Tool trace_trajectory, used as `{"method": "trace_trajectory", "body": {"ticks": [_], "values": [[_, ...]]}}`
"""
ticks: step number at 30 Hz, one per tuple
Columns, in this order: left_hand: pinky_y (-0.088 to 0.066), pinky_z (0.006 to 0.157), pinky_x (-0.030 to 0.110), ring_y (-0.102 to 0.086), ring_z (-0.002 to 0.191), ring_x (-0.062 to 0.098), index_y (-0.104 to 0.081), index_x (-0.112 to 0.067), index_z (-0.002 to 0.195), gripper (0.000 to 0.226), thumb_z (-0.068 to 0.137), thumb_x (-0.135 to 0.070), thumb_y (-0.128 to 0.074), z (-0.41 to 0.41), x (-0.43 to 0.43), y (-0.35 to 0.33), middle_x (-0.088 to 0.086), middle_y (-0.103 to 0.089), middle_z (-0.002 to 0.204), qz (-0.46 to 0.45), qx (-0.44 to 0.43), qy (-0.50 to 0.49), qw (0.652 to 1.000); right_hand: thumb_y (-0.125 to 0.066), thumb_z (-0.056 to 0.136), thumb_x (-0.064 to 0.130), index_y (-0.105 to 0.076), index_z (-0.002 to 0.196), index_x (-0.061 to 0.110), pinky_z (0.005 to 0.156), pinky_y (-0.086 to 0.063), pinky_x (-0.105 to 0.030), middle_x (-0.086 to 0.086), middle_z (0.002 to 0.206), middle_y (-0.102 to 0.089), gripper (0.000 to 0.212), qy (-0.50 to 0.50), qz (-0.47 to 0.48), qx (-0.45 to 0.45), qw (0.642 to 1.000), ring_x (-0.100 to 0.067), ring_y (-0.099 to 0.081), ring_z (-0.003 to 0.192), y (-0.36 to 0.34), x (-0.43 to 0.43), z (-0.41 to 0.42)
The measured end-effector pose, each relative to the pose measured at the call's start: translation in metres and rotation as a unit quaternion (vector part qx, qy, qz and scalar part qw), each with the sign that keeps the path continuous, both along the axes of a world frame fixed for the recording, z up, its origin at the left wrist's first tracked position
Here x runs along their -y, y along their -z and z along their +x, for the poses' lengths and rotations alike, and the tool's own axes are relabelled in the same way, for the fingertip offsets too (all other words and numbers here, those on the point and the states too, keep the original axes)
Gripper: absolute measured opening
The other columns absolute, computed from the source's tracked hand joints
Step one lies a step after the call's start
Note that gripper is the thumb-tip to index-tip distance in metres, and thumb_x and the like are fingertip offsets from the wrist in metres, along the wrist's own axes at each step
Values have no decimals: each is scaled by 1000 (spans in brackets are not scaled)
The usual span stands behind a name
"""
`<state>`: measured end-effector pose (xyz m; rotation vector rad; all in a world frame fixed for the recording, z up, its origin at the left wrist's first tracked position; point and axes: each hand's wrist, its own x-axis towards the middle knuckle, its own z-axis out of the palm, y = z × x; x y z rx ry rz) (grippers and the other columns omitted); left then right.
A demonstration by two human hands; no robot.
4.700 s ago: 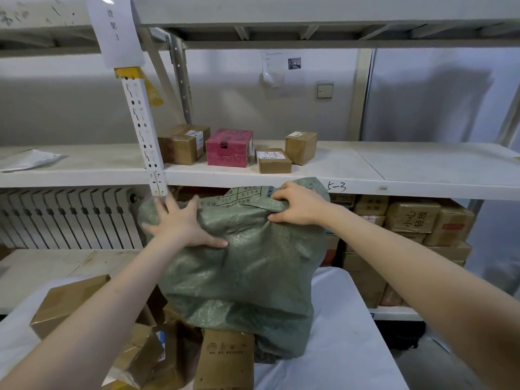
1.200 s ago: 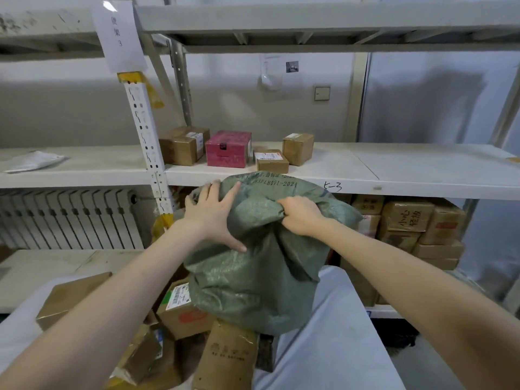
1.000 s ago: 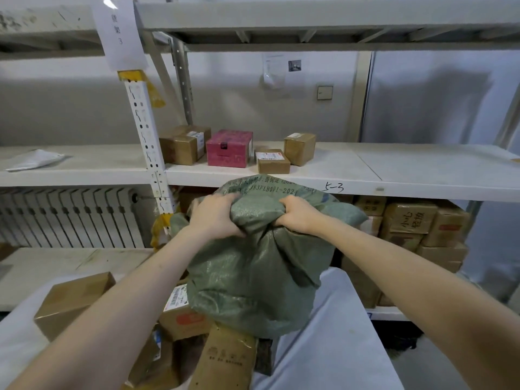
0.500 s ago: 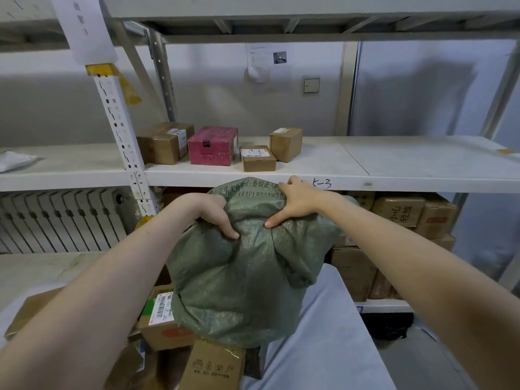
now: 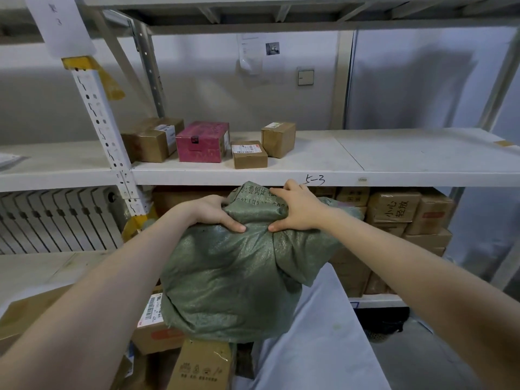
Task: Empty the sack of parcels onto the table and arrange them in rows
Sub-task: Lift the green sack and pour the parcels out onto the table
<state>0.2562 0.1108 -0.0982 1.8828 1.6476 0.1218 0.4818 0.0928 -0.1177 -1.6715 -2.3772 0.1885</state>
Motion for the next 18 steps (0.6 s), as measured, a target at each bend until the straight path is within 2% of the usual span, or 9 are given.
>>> {"method": "trace_trajectory", "body": {"ticks": [1,3,8,12,15,18], "values": [[-45,95,33,-57,111,21,-56,-16,123,70,63,-39,-86,3,-2,1,5,-61,126,11,-8,-5,1000,-74,72,57,-27,151,22,107,-31,-39,-10,129,-34,98,2,12,-6,1000,-30,-33,122,4,3,1],[-46,83,30,-61,97,19,-62,-16,103,48,66,-37,-85,11,-6,0,4,-66,108,25,-23,-4,999,-72,74,57,-32,149,26,106,-32,-39,-7,124,-34,90,0,34,-15,999,-28,-33,119,10,6,2],[-47,77,30,-60,92,22,-62,-9,96,51,64,-41,-86,22,-8,1,3,-63,94,87,-95,-19,991,-68,81,51,-53,136,27,103,-33,-38,-8,124,-33,62,10,68,-21,997,-30,-33,113,19,13,0],[-42,66,30,-56,77,21,-53,-13,69,39,67,-35,-85,30,-2,8,1,-56,73,137,-88,-47,986,-64,87,47,-65,118,19,98,-36,-39,-8,125,-38,42,31,95,-16,995,-31,-34,109,26,16,-3],[-51,85,37,-62,89,23,-64,-19,78,25,70,-35,-81,34,5,6,0,-66,84,173,-84,-51,980,-60,88,50,-64,119,21,96,-41,-41,-6,125,-39,43,44,102,-21,994,-31,-37,113,23,18,-2],[-49,91,41,-61,98,24,-67,-24,96,23,77,-36,-74,37,11,-16,0,-67,96,258,-92,-60,960,-55,88,56,-55,127,23,93,-44,-42,-4,126,-43,51,64,132,-37,989,-29,-45,115,9,18,4]]}}
